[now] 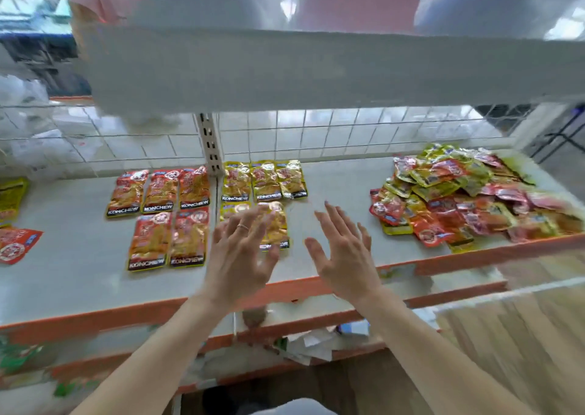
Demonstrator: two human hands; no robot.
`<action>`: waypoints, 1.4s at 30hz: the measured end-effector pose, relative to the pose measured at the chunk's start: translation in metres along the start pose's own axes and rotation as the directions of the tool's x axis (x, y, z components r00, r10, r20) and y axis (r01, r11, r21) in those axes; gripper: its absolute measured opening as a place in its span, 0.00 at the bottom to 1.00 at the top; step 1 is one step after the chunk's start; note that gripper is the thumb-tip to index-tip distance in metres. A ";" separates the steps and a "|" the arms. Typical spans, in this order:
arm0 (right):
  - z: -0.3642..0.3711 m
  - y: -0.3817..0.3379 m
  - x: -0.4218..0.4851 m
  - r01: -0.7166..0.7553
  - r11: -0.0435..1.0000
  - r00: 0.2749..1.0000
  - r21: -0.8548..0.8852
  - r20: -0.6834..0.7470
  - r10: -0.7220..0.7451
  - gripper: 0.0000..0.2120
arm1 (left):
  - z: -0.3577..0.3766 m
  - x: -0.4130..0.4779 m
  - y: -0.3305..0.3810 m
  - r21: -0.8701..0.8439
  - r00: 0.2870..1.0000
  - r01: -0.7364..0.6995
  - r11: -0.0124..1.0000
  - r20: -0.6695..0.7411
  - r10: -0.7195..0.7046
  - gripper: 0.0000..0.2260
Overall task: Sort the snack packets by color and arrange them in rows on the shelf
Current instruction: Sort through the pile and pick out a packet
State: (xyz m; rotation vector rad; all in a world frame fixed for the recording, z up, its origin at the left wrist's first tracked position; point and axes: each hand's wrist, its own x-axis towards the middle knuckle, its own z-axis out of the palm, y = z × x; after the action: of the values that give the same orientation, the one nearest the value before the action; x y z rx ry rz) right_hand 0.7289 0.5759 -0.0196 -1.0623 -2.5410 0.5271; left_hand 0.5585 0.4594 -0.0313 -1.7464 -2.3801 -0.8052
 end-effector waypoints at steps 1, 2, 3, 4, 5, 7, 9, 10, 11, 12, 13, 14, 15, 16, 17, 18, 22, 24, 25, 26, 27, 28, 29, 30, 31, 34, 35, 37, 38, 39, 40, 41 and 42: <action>-0.013 0.015 -0.008 -0.021 1.000 1.000 0.010 -0.011 0.021 0.30 | 0.009 0.003 0.020 0.003 1.000 -0.004 1.000 0.011 0.004 0.24; -0.025 0.030 -0.015 -0.035 0.999 0.999 0.015 -0.020 0.035 0.30 | 0.018 0.006 0.041 0.008 1.000 -0.012 1.000 0.024 0.012 0.24; -0.037 0.044 -0.023 -0.043 0.999 0.999 0.018 -0.031 0.043 0.30 | 0.027 0.009 0.060 0.009 0.999 -0.022 1.000 0.035 0.021 0.25; -0.048 0.058 -0.030 -0.050 0.998 0.998 0.027 -0.041 0.051 0.30 | 0.036 0.013 0.080 0.002 0.998 -0.035 0.999 0.045 0.035 0.25; -0.058 0.072 -0.036 -0.058 0.998 0.997 0.040 -0.049 0.060 0.30 | 0.043 0.017 0.099 -0.007 0.997 -0.053 0.999 0.054 0.053 0.25; -0.076 0.101 -0.047 -0.081 0.995 0.994 0.052 -0.068 0.084 0.30 | 0.056 0.024 0.135 -0.020 0.994 -0.088 0.996 0.070 0.089 0.26; -0.093 0.126 -0.058 -0.118 0.991 0.987 0.056 -0.101 0.123 0.29 | 0.068 0.032 0.166 -0.025 0.989 -0.116 0.993 0.086 0.118 0.26; -0.101 0.138 -0.064 -0.142 0.988 0.982 0.063 -0.119 0.149 0.29 | 0.073 0.036 0.179 -0.031 0.987 -0.130 0.991 0.095 0.132 0.26; -0.109 0.148 -0.069 -0.163 0.984 0.976 0.069 -0.136 0.171 0.27 | 0.078 0.039 0.191 -0.041 0.984 -0.142 0.989 0.101 0.146 0.26; -0.116 0.157 -0.074 -0.180 0.981 0.970 0.068 -0.153 0.189 0.27 | 0.083 0.042 0.202 -0.054 0.982 -0.153 0.987 0.106 0.159 0.26; -0.122 0.165 -0.078 -0.194 0.979 0.965 0.059 -0.170 0.201 0.26 | 0.089 0.044 0.211 -0.063 0.979 -0.166 0.984 0.108 0.172 0.26; -0.126 0.172 -0.082 -0.209 0.977 0.960 0.050 -0.180 0.214 0.27 | 0.095 0.047 0.219 -0.071 0.976 -0.179 0.981 0.111 0.186 0.26; -0.128 0.179 -0.085 -0.227 0.973 0.956 0.044 -0.178 0.231 0.27 | 0.101 0.048 0.225 -0.079 0.973 -0.193 0.978 0.118 0.201 0.26; -0.129 0.187 -0.087 -0.246 0.968 0.953 0.041 -0.169 0.250 0.27 | 0.106 0.050 0.230 -0.090 0.968 -0.207 0.974 0.127 0.217 0.25; -0.130 0.194 -0.089 -0.266 0.963 0.950 0.040 -0.158 0.269 0.27 | 0.112 0.052 0.234 -0.103 0.963 -0.220 0.970 0.136 0.233 0.25; -0.130 0.199 -0.090 -0.284 0.958 0.946 0.040 -0.152 0.287 0.28 | 0.117 0.053 0.237 -0.119 0.959 -0.230 0.966 0.143 0.246 0.25; -0.136 0.215 -0.090 -0.347 0.936 0.923 0.055 -0.158 0.351 0.30 | 0.134 0.066 0.248 -0.187 0.936 -0.281 0.941 0.162 0.312 0.25; -0.140 0.221 -0.087 -0.368 0.928 0.916 0.047 -0.154 0.371 0.29 | 0.140 0.076 0.253 -0.224 0.927 -0.307 0.925 0.149 0.344 0.24; -0.142 0.224 -0.086 -0.377 0.925 0.913 0.040 -0.151 0.379 0.28 | 0.142 0.081 0.255 -0.236 0.926 -0.318 0.918 0.132 0.354 0.23; -0.144 0.227 -0.085 -0.389 0.921 0.909 0.033 -0.150 0.389 0.27 | 0.145 0.085 0.256 -0.248 0.924 -0.324 0.913 0.125 0.362 0.22; -0.146 0.230 -0.083 -0.405 0.914 0.902 0.027 -0.154 0.404 0.25 | 0.149 0.090 0.257 -0.256 0.920 -0.333 0.907 0.124 0.372 0.22; -0.147 0.233 -0.082 -0.422 0.906 0.893 0.026 -0.164 0.420 0.24 | 0.153 0.096 0.258 -0.260 0.914 -0.343 0.903 0.127 0.384 0.22; -0.147 0.236 -0.081 -0.436 0.899 0.883 0.029 -0.178 0.434 0.24 | 0.158 0.102 0.259 -0.261 0.908 -0.353 0.898 0.138 0.397 0.22; -0.146 0.239 -0.081 -0.451 0.892 0.874 0.034 -0.189 0.449 0.23 | 0.163 0.106 0.259 -0.259 0.901 -0.360 0.896 0.151 0.406 0.22; -0.145 0.241 -0.082 -0.459 0.887 0.867 0.044 -0.195 0.458 0.23 | 0.166 0.109 0.259 -0.260 0.898 -0.359 0.896 0.164 0.408 0.22; -0.141 0.249 -0.076 -0.454 0.889 0.878 0.063 -0.142 0.458 0.25 | 0.172 0.113 0.259 -0.264 0.900 -0.354 0.897 0.166 0.404 0.22; -0.140 0.252 -0.072 -0.442 0.895 0.887 0.058 -0.119 0.445 0.26 | 0.173 0.114 0.258 -0.259 0.901 -0.356 0.898 0.160 0.403 0.21; -0.139 0.258 -0.063 -0.412 0.910 0.905 0.041 -0.096 0.414 0.27 | 0.176 0.117 0.254 -0.253 0.906 -0.345 0.904 0.162 0.391 0.21; -0.139 0.261 -0.057 -0.401 0.916 0.911 0.036 -0.089 0.402 0.27 | 0.177 0.119 0.252 -0.250 0.911 -0.330 0.910 0.170 0.377 0.21; -0.139 0.265 -0.050 -0.389 0.921 0.917 0.030 -0.081 0.390 0.28 | 0.178 0.122 0.250 -0.244 0.916 -0.314 0.918 0.176 0.360 0.22; -0.140 0.269 -0.043 -0.374 0.927 0.924 0.020 -0.071 0.375 0.28 | 0.178 0.126 0.248 -0.231 0.921 -0.303 0.924 0.176 0.346 0.23; -0.142 0.273 -0.036 -0.356 0.935 0.933 0.001 -0.056 0.355 0.29 | 0.179 0.130 0.247 -0.214 0.926 -0.299 0.930 0.172 0.337 0.23; -0.144 0.278 -0.028 -0.333 0.943 0.943 -0.026 -0.038 0.332 0.30 | 0.179 0.134 0.245 -0.199 0.929 -0.295 0.935 0.169 0.329 0.23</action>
State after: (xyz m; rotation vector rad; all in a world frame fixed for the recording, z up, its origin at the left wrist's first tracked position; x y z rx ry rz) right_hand 0.9791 0.7660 -0.0249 -1.5128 -2.3580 0.5498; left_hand 0.7773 0.7087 -0.0473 -2.3018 -2.1060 -0.8412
